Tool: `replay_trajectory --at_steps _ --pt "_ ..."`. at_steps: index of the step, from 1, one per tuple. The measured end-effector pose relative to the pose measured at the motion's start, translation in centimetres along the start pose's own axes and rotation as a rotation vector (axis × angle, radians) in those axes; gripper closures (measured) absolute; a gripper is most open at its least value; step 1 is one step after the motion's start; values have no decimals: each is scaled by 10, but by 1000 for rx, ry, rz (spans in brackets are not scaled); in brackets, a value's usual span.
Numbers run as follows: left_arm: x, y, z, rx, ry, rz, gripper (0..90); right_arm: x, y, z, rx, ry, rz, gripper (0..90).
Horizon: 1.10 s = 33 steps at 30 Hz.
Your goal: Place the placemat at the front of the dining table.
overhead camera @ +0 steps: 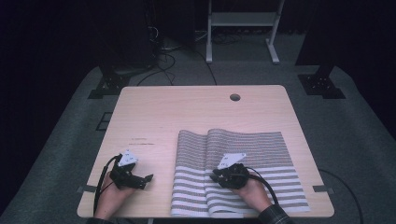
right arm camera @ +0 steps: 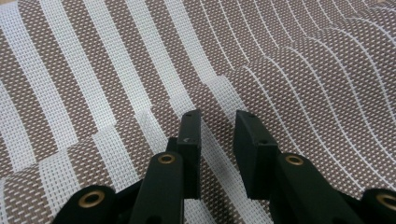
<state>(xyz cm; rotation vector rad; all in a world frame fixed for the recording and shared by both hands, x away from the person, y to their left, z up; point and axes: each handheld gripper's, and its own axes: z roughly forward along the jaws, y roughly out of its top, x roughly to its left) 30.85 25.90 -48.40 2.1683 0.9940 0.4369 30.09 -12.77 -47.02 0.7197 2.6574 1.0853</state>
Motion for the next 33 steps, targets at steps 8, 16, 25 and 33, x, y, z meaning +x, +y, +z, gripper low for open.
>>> replay_trajectory --at_steps 8,16,25,33 --pt "0 0 0 0 0 0 0 -1 10 -6 -51 -6 40 447" --pt "0 0 0 0 0 0 0 3 23 16 -17 -113 66 182" --pt "0 0 0 0 0 0 0 7 22 26 18 -117 66 257" --pt "0 0 0 1 1 0 0 8 21 21 -3 -88 65 542"
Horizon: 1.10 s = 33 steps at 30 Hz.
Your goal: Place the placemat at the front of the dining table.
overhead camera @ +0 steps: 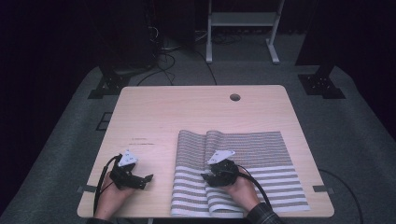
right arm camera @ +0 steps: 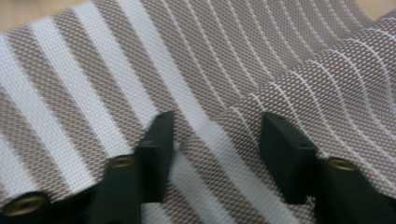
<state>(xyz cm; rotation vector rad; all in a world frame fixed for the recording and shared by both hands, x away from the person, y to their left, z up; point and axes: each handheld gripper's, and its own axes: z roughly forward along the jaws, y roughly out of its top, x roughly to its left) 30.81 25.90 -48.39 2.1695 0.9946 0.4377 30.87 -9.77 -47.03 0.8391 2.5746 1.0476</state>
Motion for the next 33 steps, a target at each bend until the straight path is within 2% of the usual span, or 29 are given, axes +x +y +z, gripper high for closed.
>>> replay_trajectory --at_steps 1,4,5,8,13,19,21,25,26,27,28,29,31,33 --pt "0 0 0 0 0 0 0 2 0 -1 -1 -4 -10 634" --pt "0 0 0 0 0 -1 0 3 0 -3 -8 5 -18 736" --pt "0 0 0 0 0 0 0 3 0 -4 -11 15 -13 797" --pt "0 0 0 0 0 -1 0 2 1 -7 -15 11 -24 876" --pt "0 0 0 0 0 0 0 -3 1 -11 -20 -17 -36 889" --pt "0 0 0 0 0 1 0 -12 5 -22 -52 -42 -30 891" --pt "0 0 0 0 0 0 0 -20 9 -30 -77 -51 -17 892" --pt "0 0 0 0 0 2 0 -28 12 -35 -89 -66 -14 891" --pt "0 0 0 1 0 3 0 -36 14 -39 -96 -74 -9 891" --pt "0 0 0 2 0 4 0 -36 14 -39 -96 -74 -9 891" --pt "0 0 0 2 0 1 0 -44 16 -41 -108 -87 -3 891" --pt "0 0 0 2 0 1 0 -44 16 -41 -108 -87 -3 891" --pt "0 0 0 2 0 1 0 -59 21 -44 -125 -105 7 891" --pt "0 0 0 2 0 2 0 -63 23 -44 -126 -108 10 891"
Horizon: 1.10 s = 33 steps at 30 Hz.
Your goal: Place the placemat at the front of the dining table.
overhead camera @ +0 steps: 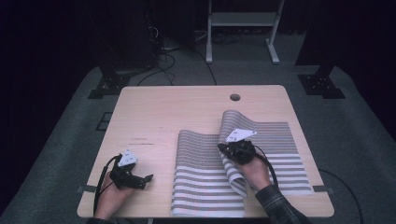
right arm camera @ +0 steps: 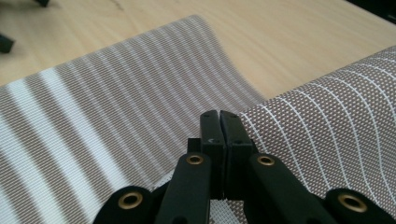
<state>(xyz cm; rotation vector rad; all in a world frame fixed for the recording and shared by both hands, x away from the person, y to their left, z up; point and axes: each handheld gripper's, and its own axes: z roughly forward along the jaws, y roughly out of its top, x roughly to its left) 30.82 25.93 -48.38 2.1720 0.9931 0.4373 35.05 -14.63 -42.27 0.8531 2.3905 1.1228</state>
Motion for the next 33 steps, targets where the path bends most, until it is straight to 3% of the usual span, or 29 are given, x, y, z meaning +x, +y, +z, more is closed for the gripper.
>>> replay_trajectory --at_steps 1,18,20,22,26,33 --pt "0 0 0 0 0 0 0 -12 4 2 -6 -10 6 892" --pt "0 0 0 -3 0 -1 0 -88 35 28 -20 -78 51 876" --pt "0 0 0 -3 0 -1 0 -92 35 30 -18 -83 60 835" --pt "0 0 0 -3 0 -1 0 -92 36 28 -28 -92 49 709" --pt "0 0 0 -3 1 -1 0 -90 35 15 -52 -98 62 565" --pt "0 1 1 -1 1 -5 0 -87 14 -14 -42 -104 87 438"
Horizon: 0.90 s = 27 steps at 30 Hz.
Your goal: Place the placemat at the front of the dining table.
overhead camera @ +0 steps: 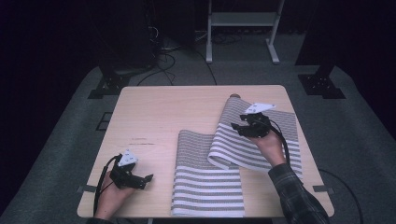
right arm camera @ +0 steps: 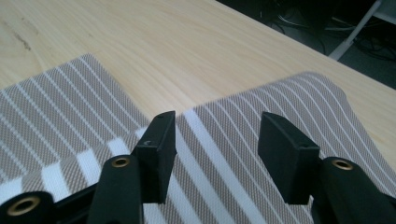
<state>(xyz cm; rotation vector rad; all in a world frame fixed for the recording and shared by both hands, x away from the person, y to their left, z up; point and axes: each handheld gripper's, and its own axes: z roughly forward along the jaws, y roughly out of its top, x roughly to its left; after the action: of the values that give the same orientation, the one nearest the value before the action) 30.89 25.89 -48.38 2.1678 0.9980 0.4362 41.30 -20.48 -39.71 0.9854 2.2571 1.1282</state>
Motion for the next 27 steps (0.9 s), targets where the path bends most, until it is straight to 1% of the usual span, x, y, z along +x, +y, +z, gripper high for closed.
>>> replay_trajectory --at_steps 1,2,3,5,6,7,8,10,11,12,13,16,17,18,20,21,22,23,24,25,26,27 --pt "1 2 0 7 -17 -21 0 -1 -4 -5 0 -2 7 426" --pt "3 4 -1 -3 -35 -38 0 -2 -7 -8 -1 0 13 419" --pt "3 5 -2 -23 -42 -50 0 -2 -11 -12 0 -2 18 412" --pt "2 9 -5 -35 -37 -38 0 -3 -19 -20 5 -7 22 396" --pt "2 9 -5 -35 -37 -38 0 -3 -19 -20 5 -7 22 396" --pt "1 10 -5 -41 -42 -33 0 -6 -27 -27 15 -12 33 380" --pt "1 10 -6 -44 -48 -31 0 -6 -30 -29 16 -12 39 374" --pt "-2 13 -8 -50 -80 -27 19 -9 -37 -37 14 -18 51 373" --pt "-3 15 -8 -50 -83 -21 19 -11 -43 -41 13 -22 61 374" --pt "-3 15 -8 -50 -83 -21 21 -11 -43 -41 13 -22 61 374" --pt "-6 18 -10 -62 -93 -5 31 -14 -51 -48 14 -28 75 383" --pt "-12 26 -10 -83 -124 2 43 -18 -61 -55 29 -37 93 383" --pt "-12 26 -10 -83 -124 2 48 -18 -61 -55 29 -37 93 383" --pt "-18 32 -11 -108 -157 0 61 -19 -69 -60 34 -43 105 384" --pt "-19 34 -11 -111 -163 4 66 -20 -75 -63 38 -47 112 383" --pt "-24 41 -12 -123 -175 20 95 -21 -79 -65 45 -53 120 384" --pt "-24 41 -12 -123 -175 20 115 -21 -82 -67 45 -57 123 383" --pt "-29 49 -13 -144 -192 26 129 -23 -86 -69 48 -58 136 384" --pt "-32 53 -13 -149 -206 26 139 -23 -88 -70 51 -61 140 383" --pt "-32 53 -13 -149 -206 26 159 -24 -92 -71 57 -66 140 384" --pt "-35 58 -12 -157 -223 32 159 -24 -92 -71 57 -66 140 384" --pt "-39 65 -11 -174 -242 39 192 -26 -99 -74 68 -72 154 383"
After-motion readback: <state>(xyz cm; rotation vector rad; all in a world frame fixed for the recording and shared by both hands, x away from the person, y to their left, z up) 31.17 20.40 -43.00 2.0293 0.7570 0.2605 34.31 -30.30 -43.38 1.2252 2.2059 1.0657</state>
